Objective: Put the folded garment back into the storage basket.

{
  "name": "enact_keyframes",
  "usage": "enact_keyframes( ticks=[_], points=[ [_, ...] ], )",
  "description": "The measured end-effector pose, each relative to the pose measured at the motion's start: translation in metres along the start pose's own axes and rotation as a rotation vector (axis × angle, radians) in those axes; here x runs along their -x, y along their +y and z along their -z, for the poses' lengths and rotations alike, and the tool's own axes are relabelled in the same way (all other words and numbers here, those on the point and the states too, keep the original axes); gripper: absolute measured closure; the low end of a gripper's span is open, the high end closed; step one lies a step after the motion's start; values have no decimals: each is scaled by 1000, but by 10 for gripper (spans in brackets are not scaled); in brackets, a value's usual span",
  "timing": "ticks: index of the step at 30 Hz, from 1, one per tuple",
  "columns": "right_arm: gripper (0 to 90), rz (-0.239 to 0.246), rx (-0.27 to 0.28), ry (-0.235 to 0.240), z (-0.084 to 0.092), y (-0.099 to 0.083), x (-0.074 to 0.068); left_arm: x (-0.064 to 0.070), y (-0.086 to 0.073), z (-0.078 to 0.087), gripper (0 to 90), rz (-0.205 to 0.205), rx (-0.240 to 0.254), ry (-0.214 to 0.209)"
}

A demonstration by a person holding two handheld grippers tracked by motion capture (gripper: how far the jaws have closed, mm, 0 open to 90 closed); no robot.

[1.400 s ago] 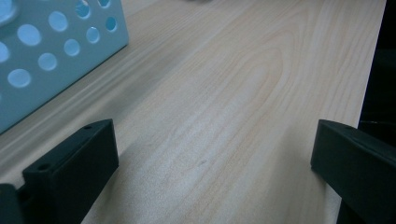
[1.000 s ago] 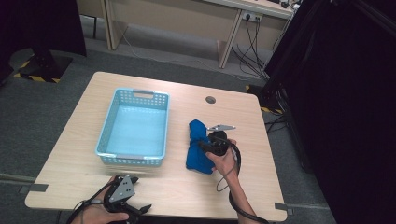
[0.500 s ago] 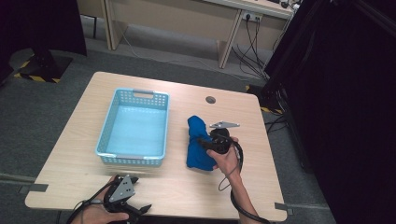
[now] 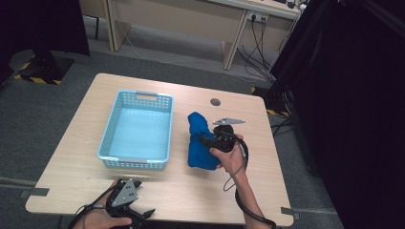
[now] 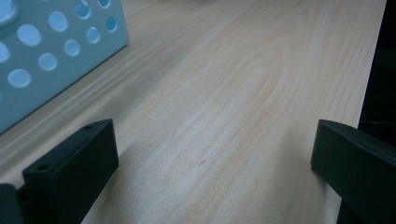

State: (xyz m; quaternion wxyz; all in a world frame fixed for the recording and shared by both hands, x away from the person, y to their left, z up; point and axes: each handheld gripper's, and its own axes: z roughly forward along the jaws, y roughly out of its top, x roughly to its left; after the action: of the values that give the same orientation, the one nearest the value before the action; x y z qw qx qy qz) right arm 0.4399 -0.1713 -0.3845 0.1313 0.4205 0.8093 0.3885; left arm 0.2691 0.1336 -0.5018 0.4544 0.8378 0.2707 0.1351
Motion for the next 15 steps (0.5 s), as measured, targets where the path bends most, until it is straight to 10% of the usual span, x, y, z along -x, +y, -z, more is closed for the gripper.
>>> enact_keyframes(
  ticks=[15],
  points=[
    [658, 15, 25, 31, 12, 30, -11, 0, 0, 0, 0, -1, -1, 0]
  ],
)
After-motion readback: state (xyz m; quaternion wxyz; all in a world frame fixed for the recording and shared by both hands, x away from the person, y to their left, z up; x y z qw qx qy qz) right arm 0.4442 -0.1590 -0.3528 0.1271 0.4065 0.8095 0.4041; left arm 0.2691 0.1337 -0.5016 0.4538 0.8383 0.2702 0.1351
